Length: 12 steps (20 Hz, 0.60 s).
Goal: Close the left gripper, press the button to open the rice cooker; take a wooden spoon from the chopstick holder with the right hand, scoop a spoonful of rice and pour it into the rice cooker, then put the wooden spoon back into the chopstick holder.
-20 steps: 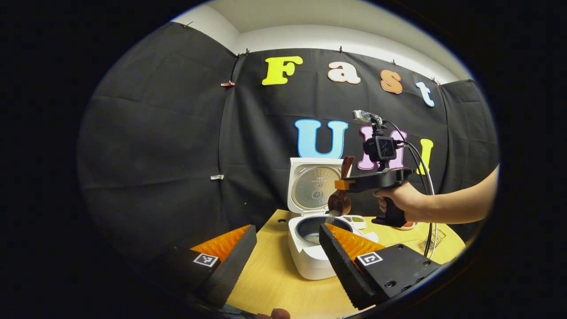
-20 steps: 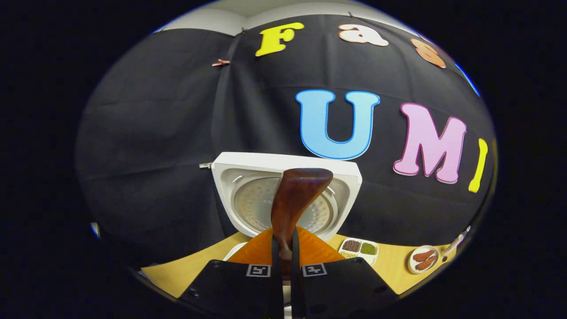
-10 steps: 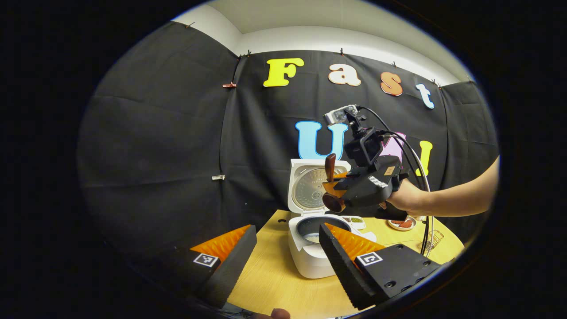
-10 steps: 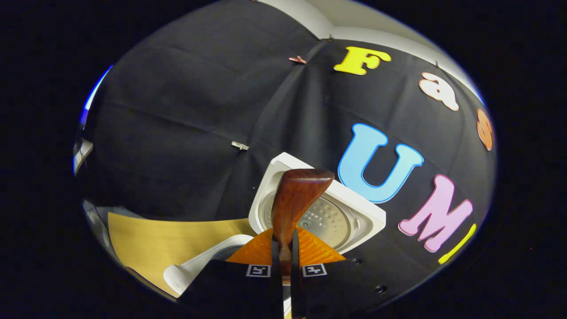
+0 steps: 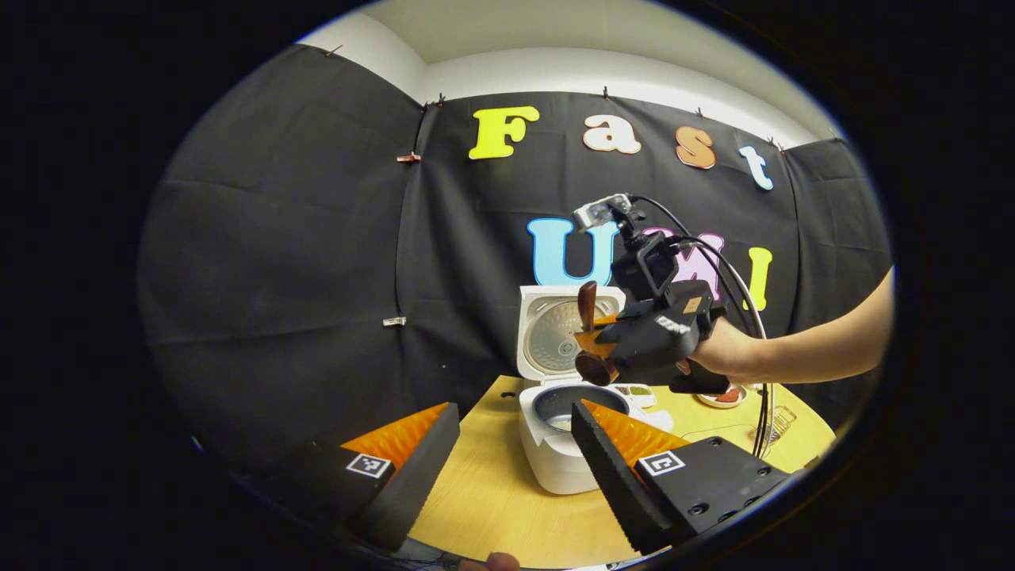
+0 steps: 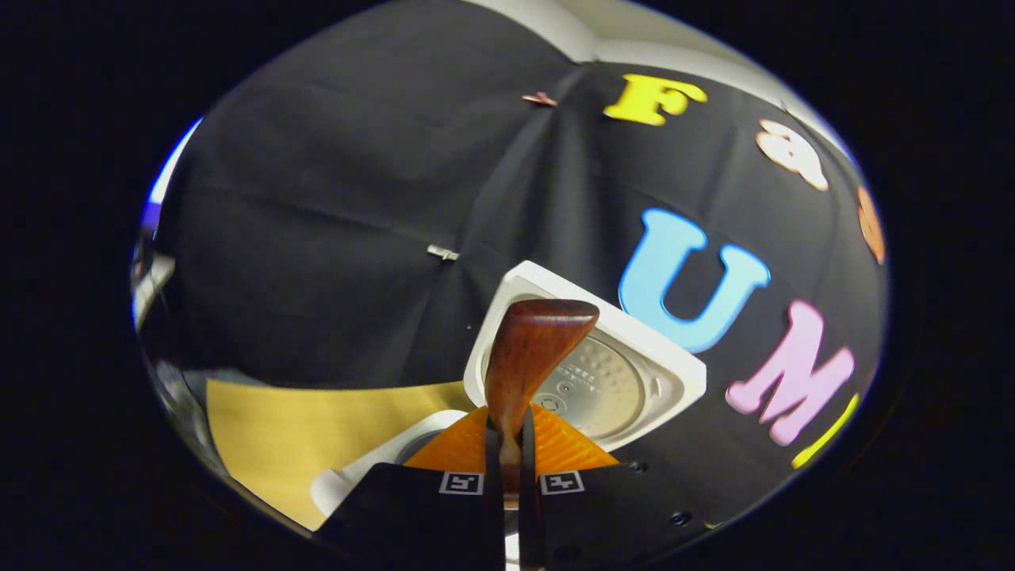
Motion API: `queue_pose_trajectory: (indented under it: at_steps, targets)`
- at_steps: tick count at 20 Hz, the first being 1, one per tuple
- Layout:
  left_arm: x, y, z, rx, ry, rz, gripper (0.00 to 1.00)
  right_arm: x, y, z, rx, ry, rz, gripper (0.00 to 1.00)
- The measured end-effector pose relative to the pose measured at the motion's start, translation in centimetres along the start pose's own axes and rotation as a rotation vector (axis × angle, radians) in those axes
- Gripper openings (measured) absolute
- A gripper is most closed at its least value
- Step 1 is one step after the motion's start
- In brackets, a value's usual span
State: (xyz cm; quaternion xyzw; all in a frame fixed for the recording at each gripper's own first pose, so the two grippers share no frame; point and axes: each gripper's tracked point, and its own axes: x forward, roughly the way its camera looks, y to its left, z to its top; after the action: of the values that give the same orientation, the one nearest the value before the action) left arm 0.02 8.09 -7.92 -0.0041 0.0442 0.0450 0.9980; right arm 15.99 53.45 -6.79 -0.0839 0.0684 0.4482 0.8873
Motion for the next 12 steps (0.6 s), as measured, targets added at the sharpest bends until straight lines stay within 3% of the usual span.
queue_pose_trajectory:
  at_steps: [1,8,10,12]
  targets:
    - [-0.2,-0.2,0.2,-0.003,-0.003,-0.005,0.98,-0.3,-0.9,0.3,0.106,0.001,-0.011,0.11]
    - [-0.6,-2.8,0.7,0.005,-0.016,-0.057,0.98,-6.3,-8.1,2.9,0.745,-0.113,-0.029,0.11]
    - [-0.3,-3.9,1.1,-0.006,-0.016,-0.079,0.97,-9.0,-10.5,3.0,0.823,-0.158,-0.047,0.11]
    - [0.1,-4.7,1.8,-0.006,-0.027,-0.101,0.98,-12.1,-13.1,2.2,0.805,-0.190,-0.093,0.11]
